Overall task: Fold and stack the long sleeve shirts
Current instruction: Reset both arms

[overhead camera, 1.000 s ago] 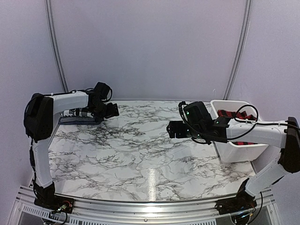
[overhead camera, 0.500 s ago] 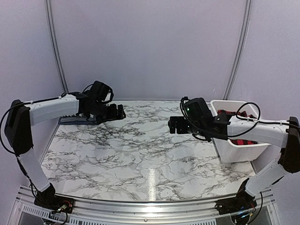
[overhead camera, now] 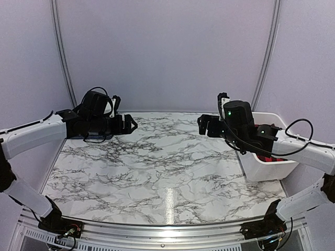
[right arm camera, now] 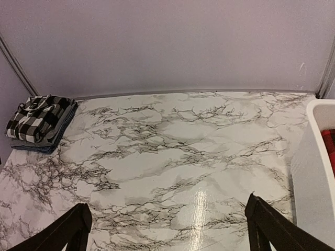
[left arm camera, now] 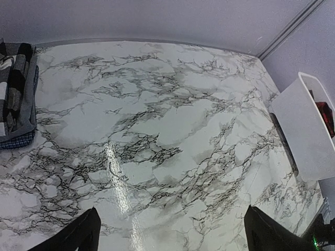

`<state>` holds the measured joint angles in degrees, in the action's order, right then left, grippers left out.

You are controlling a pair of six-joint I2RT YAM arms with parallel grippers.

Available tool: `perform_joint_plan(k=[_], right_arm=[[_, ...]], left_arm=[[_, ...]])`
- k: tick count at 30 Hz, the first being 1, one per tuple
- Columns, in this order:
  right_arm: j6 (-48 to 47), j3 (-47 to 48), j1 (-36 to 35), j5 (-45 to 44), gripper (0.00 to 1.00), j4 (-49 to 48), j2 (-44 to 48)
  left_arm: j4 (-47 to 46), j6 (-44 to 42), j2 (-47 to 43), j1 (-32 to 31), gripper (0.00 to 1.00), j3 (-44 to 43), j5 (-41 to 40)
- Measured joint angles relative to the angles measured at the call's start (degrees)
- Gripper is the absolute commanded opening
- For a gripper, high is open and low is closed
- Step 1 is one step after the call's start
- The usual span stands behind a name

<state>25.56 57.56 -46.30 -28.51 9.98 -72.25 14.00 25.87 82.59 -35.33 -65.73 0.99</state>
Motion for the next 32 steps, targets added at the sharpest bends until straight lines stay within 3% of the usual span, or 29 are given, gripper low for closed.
perform_joint_plan(k=[9,32], right_arm=[[-2.73,0.50,0.00,-0.31,0.98,-0.02,0.11],[-4.26,1.99,0.00,0.57,0.99,0.42,-1.88]], left_arm=[[-3.54,-1.70,-6.78,0.00,0.99,5.88,-3.39],[-4.00,-2.14,-7.04,0.00,0.99,6.36,-5.64]])
